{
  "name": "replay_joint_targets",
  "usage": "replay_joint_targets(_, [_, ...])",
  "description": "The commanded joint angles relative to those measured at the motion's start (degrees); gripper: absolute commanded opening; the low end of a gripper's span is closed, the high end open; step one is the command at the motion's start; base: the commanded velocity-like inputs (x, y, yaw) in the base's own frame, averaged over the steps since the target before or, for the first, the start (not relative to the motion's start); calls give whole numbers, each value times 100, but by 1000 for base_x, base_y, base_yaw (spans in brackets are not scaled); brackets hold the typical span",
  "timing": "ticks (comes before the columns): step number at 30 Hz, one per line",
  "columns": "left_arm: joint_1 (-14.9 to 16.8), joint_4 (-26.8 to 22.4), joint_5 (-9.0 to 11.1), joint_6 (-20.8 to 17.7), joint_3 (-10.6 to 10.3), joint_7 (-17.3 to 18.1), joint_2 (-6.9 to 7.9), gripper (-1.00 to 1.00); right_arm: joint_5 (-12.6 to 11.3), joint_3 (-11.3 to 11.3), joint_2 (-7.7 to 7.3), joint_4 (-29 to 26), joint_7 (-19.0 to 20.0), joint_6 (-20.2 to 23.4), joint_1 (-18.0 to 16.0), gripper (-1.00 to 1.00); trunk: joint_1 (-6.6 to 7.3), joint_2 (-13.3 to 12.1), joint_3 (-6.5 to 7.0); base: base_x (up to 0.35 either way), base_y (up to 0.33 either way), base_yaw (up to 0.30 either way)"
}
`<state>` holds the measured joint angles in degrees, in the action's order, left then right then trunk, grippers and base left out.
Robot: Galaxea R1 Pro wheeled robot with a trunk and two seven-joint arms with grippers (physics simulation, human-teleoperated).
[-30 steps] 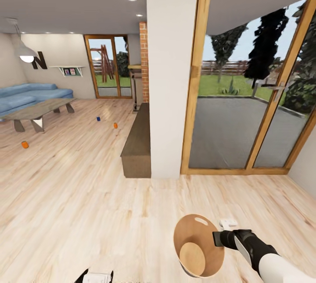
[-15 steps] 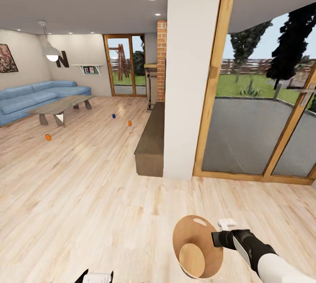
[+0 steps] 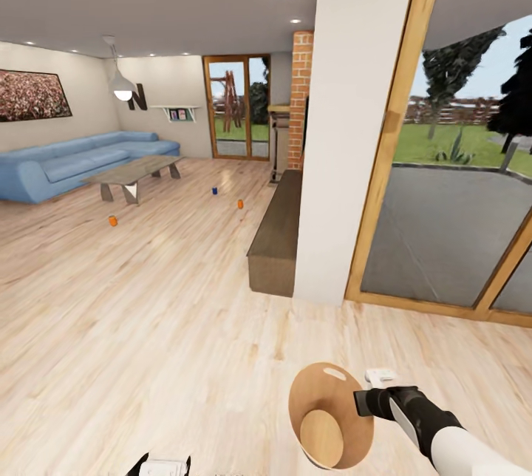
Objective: Put the three can of soda from the living room inside the tash can in the kitchen.
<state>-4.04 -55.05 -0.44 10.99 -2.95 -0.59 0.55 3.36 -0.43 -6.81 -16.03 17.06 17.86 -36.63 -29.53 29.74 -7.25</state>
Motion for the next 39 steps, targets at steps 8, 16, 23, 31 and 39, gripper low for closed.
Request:
replay_joint_targets(8, [0,4,0,0,-3,3,-1,100,-55,-30,4,-5,34,7,-2,-100,177,-322,112,0,0,219])
replay_joint_targets(16, [1,10,0,0,-4,6,-2,100,-55,-34,3,-5,47,7,-2,-100,352,-642,222,0,0,219])
replay_joint_targets(23, [8,11,-2,0,-2,6,-2,100,-55,-43,-4,-18,83,-2,-2,-100,374,-683,219,0,0,128])
replay_joint_targets(31, [9,12,0,0,1,6,-2,100,-46,-58,-15,-15,69,-6,-2,-100,374,-683,215,0,0,17])
replay_joint_targets(39, [9,9,0,-14,5,11,-2,100,-50,-62,-20,-14,86,-11,-2,-100,374,-683,214,0,0,2])
